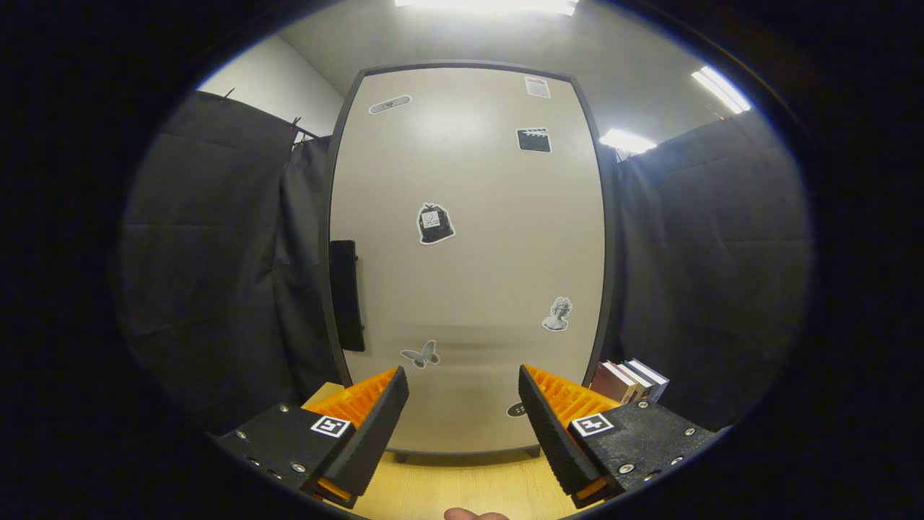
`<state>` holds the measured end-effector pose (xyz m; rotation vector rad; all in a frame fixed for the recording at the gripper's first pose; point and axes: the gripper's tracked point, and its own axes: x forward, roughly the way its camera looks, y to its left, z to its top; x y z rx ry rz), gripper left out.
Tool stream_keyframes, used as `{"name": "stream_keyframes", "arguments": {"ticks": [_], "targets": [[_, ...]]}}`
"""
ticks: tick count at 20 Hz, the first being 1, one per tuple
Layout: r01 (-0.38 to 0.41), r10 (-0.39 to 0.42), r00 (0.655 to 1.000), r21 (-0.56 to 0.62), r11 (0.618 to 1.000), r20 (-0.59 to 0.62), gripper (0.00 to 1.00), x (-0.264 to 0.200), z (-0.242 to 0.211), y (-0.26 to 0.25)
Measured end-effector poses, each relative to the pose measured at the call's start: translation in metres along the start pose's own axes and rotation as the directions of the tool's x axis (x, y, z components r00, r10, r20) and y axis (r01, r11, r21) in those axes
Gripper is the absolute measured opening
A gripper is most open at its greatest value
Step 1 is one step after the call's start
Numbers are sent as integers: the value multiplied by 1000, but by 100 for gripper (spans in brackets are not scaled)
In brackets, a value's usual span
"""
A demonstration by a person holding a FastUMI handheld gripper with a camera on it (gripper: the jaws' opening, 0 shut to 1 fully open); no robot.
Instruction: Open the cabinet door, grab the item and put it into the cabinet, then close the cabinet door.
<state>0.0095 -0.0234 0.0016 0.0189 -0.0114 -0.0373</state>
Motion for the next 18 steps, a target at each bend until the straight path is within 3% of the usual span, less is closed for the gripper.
{"name": "stream_keyframes", "arguments": {"ticks": [10, 18], "targets": [[-27, 27, 1000, -8, 1000, -8, 95, 7, 0, 19], [-63, 62, 998, -7, 998, -14, 95, 49, 9, 87]]}}
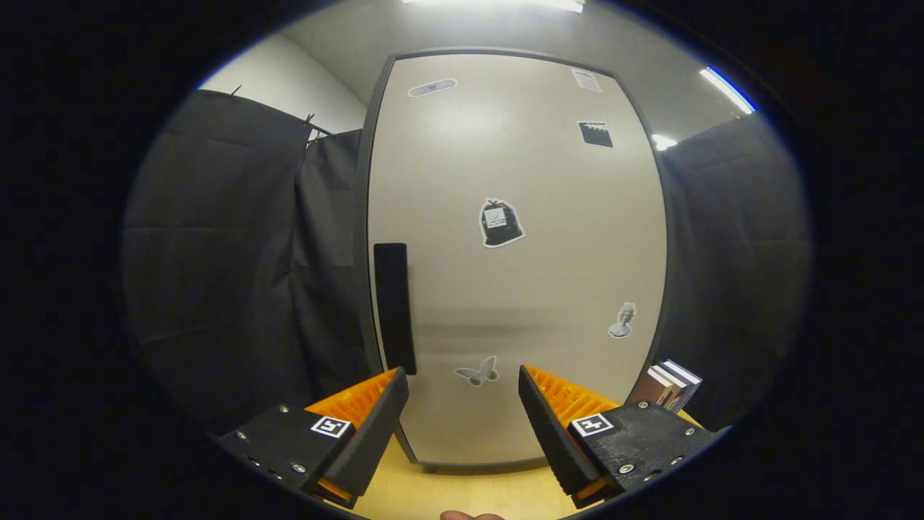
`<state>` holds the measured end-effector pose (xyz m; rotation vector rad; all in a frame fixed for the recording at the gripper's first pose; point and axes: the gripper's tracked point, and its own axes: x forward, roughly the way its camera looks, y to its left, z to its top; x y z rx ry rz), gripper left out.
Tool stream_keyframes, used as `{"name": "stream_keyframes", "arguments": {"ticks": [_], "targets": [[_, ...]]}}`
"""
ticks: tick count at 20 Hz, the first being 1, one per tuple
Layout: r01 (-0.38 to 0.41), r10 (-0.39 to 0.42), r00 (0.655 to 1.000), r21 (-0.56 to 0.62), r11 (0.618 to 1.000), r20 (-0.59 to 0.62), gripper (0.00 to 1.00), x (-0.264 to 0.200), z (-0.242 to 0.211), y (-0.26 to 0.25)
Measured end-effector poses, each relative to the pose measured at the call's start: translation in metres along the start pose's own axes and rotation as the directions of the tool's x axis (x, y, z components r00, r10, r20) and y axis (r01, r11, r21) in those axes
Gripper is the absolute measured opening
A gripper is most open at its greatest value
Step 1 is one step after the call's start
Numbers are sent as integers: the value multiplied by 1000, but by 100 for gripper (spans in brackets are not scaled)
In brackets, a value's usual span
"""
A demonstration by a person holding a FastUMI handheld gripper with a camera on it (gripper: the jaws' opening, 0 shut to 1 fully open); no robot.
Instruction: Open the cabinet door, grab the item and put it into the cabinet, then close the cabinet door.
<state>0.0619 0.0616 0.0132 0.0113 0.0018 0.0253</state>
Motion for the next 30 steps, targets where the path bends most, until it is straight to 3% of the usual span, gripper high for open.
{"name": "stream_keyframes", "arguments": {"ticks": [5, 8, 11, 13, 21, 30], "targets": [[14, -14, 1000, 2, 1000, 8, 90, 43, 4, 31], [14, -12, 999, 28, 1000, -47, 84, 63, -1, 41], [-27, 34, 996, 79, 996, -83, 50, 74, -4, 52], [-31, 33, 996, 28, 999, -79, 35, 75, -4, 49], [-143, 142, 989, -5, 990, -41, 21, 66, -3, 52], [-281, 282, 957, 22, 959, -67, 21, 42, -6, 49]]}}
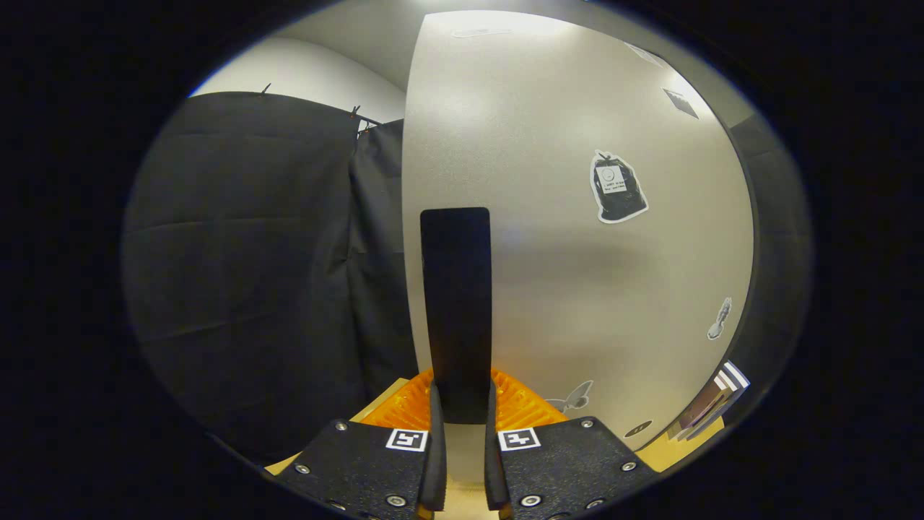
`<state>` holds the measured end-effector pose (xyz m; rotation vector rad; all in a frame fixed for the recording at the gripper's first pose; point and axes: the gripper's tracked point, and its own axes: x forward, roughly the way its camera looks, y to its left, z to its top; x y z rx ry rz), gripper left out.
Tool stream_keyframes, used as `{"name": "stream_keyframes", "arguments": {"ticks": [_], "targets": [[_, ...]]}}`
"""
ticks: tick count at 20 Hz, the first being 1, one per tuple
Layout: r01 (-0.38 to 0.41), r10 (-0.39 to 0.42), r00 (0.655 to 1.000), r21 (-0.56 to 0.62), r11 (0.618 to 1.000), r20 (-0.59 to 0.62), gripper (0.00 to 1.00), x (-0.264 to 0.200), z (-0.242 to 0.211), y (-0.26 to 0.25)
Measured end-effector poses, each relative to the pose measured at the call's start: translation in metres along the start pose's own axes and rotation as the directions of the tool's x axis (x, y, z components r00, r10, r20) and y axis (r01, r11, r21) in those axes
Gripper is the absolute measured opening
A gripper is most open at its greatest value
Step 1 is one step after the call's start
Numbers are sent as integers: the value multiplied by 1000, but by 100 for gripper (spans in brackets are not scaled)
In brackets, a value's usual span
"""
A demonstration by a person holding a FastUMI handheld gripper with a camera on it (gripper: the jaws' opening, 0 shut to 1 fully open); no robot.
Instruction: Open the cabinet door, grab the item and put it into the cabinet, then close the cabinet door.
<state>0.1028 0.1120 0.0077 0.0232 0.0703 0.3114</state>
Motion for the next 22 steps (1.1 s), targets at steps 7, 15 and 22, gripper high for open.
{"name": "stream_keyframes", "arguments": {"ticks": [7, 15, 22], "targets": [[-99, 99, 995, -30, 995, -31, 21, -11, -3, -3], [-326, 322, 944, -61, 943, -68, 21, -27, -7, -10], [-489, 483, 871, -86, 868, -86, 21, -36, -8, -21]]}}
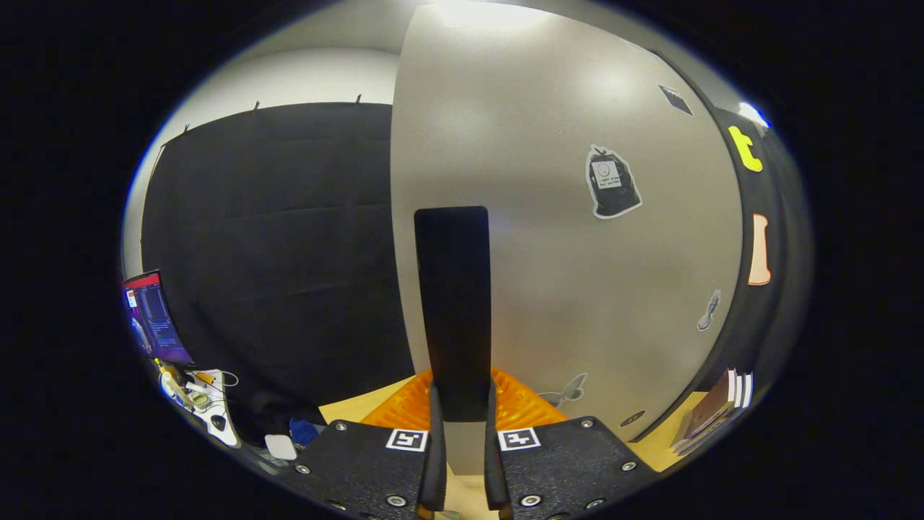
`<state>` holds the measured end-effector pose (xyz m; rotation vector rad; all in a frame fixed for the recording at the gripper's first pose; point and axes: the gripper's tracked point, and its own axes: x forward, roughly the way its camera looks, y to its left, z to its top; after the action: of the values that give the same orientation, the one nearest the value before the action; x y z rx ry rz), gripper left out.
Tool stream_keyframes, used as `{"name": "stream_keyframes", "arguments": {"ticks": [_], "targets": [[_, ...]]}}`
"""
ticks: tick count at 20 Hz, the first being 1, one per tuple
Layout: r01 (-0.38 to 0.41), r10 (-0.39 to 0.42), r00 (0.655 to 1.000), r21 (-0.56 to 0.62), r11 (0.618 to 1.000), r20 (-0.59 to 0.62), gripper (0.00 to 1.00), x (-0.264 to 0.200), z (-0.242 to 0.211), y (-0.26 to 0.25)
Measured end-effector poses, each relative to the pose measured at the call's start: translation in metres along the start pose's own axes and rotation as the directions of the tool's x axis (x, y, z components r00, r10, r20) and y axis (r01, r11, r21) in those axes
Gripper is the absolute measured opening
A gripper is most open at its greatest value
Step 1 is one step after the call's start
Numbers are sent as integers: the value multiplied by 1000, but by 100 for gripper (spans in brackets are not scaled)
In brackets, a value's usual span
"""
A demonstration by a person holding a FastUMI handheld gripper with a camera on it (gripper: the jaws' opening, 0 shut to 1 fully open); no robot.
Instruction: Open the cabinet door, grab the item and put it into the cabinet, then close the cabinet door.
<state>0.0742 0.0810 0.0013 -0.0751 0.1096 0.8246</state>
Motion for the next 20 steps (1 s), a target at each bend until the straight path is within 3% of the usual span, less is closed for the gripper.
{"name": "stream_keyframes", "arguments": {"ticks": [4, 8, 20], "targets": [[-74, 74, 997, -17, 997, 1, 21, -9, -2, -5], [-86, 86, 996, -35, 996, 0, 21, -23, -4, -11], [78, -78, 996, 0, 997, 41, 26, -50, -7, -35]]}}
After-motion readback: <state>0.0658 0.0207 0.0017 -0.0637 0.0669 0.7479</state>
